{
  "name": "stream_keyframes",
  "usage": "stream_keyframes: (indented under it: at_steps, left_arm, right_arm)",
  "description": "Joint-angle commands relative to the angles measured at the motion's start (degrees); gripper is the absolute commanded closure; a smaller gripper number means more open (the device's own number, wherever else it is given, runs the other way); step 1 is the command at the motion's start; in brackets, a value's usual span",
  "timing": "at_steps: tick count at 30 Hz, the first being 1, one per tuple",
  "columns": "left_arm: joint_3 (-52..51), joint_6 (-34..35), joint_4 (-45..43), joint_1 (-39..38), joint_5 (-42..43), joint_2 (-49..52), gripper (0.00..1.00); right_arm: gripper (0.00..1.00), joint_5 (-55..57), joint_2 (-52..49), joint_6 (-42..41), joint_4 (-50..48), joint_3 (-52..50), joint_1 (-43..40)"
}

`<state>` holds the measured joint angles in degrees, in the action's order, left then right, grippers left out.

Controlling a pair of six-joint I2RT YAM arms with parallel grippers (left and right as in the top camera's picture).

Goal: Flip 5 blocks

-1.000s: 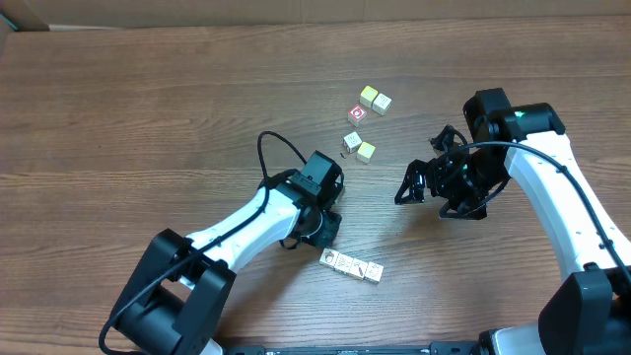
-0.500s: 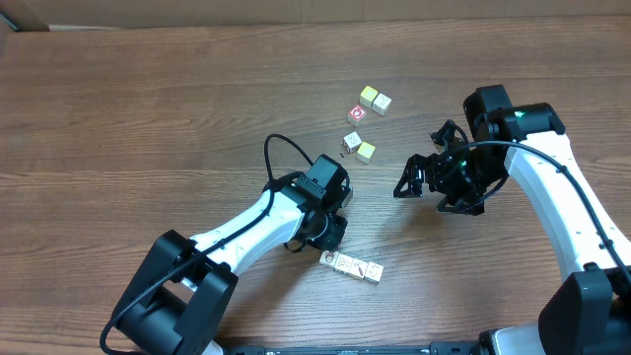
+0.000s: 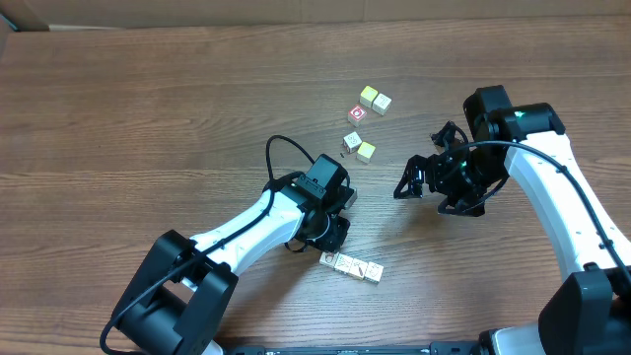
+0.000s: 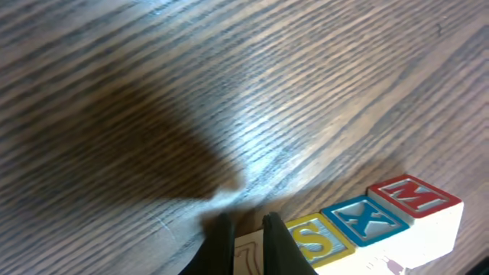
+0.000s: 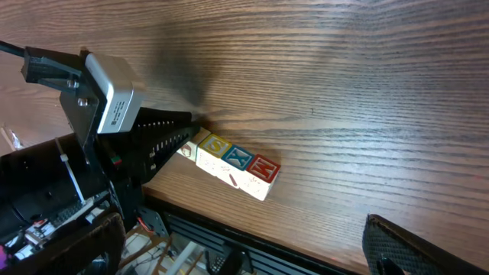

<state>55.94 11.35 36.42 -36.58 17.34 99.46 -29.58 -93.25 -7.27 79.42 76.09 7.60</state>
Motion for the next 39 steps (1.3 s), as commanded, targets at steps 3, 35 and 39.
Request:
stream_keyframes:
  at_steps: [3, 35, 39]
  left_arm:
    - [1.2, -1.8, 0.0, -0.6, 3.5, 0.7, 0.92]
    - [1.2, 0.5, 4.3, -1.8, 1.7, 0.8, 0.96]
    - [1.2, 0.9, 4.3, -1.7, 1.7, 0.8, 0.96]
  right_arm:
    - [0.00, 0.2, 0.9, 0.0, 0.0, 1.1, 0.2]
    - [0.00, 0.2, 0.9, 0.0, 1.1, 1.1, 0.2]
    - [0.00, 0.2, 0.9, 0.0, 1.3, 1.1, 0.2]
